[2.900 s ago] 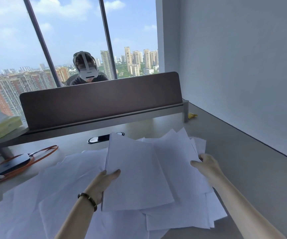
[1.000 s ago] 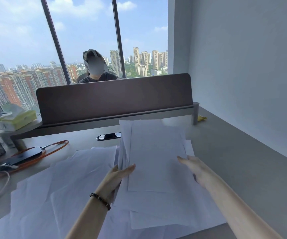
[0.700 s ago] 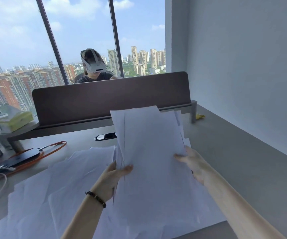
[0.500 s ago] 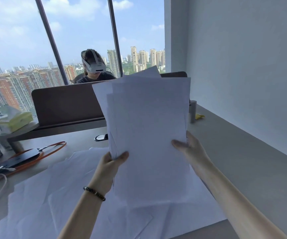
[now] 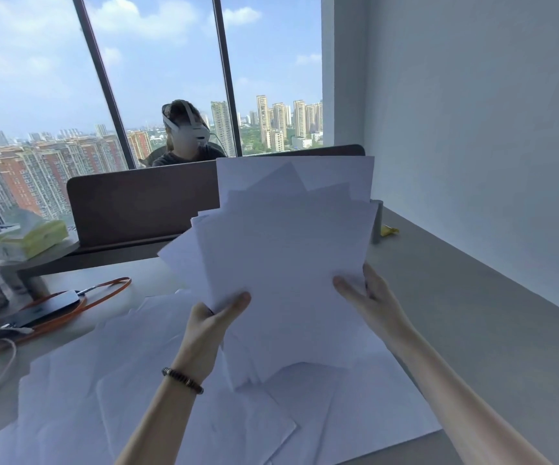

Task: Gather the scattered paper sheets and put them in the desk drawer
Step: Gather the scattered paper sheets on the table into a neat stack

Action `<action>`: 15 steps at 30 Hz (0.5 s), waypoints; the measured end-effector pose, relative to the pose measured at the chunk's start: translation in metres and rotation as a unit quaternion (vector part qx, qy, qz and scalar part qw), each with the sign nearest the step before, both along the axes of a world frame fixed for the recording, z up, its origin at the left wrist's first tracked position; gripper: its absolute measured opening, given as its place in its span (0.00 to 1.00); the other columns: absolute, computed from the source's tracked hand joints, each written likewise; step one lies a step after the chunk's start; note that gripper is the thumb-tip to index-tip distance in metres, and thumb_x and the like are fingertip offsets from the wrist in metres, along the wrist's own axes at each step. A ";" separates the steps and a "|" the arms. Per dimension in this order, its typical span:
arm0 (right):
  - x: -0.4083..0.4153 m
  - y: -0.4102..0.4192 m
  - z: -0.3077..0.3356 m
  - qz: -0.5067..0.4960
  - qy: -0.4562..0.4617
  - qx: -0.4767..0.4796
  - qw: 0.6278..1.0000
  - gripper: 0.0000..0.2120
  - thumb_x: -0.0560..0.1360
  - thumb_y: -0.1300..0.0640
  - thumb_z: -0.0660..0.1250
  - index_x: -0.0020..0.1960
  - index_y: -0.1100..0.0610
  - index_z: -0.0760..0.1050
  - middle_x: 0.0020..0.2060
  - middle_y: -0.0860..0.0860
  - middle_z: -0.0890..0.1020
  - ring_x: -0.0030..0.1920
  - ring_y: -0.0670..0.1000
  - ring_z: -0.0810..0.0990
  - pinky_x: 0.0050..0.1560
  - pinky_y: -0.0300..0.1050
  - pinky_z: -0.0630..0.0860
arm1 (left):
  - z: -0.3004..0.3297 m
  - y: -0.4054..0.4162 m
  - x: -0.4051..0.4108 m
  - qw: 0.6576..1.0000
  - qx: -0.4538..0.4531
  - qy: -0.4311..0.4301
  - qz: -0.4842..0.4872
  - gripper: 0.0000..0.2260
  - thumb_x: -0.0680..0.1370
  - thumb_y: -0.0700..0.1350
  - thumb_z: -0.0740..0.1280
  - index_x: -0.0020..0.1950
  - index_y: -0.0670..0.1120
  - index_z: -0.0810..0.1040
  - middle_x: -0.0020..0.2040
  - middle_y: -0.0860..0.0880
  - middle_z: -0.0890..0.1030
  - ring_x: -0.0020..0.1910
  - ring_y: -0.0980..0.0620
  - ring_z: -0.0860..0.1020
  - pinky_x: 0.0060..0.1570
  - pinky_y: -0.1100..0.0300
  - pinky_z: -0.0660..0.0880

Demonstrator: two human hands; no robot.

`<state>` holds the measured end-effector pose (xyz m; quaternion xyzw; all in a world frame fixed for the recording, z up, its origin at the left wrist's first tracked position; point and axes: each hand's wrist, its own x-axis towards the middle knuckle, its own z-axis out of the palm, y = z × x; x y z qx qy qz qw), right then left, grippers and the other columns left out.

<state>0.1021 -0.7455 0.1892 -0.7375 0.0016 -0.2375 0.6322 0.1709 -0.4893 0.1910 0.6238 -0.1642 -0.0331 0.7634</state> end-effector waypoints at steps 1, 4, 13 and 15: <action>0.000 0.000 -0.002 0.004 0.000 0.009 1.000 0.14 0.78 0.51 0.70 0.61 0.53 0.76 0.56 0.46 0.85 0.60 0.48 0.83 0.65 0.58 0.77 | 0.002 0.000 0.000 1.000 -0.003 0.001 0.003 0.08 0.72 0.45 0.77 0.47 0.41 0.88 0.51 0.42 0.87 0.54 0.44 0.84 0.59 0.48 0.78; -0.002 0.004 -0.008 0.031 -0.002 0.027 0.999 0.16 0.80 0.59 0.69 0.65 0.47 0.74 0.59 0.41 0.84 0.62 0.43 0.81 0.65 0.46 0.75 | 0.009 -0.001 -0.001 1.000 -0.013 -0.003 0.006 0.05 0.73 0.38 0.73 0.47 0.42 0.88 0.51 0.42 0.87 0.52 0.43 0.85 0.56 0.48 0.79; -0.011 0.015 -0.028 0.062 0.033 0.032 0.997 0.28 0.72 0.40 0.73 0.70 0.40 0.71 0.65 0.41 0.80 0.67 0.46 0.78 0.70 0.58 0.72 | 0.013 -0.007 -0.004 0.999 -0.037 -0.015 0.013 0.06 0.75 0.39 0.72 0.46 0.47 0.88 0.50 0.44 0.87 0.54 0.42 0.84 0.55 0.47 0.80; -0.005 0.015 -0.016 0.046 0.005 0.052 0.998 0.17 0.78 0.49 0.70 0.66 0.44 0.74 0.58 0.35 0.82 0.61 0.39 0.80 0.65 0.51 0.73 | 0.016 -0.010 -0.003 0.999 -0.029 -0.025 0.026 0.04 0.75 0.41 0.74 0.46 0.48 0.88 0.51 0.44 0.87 0.57 0.40 0.83 0.59 0.41 0.78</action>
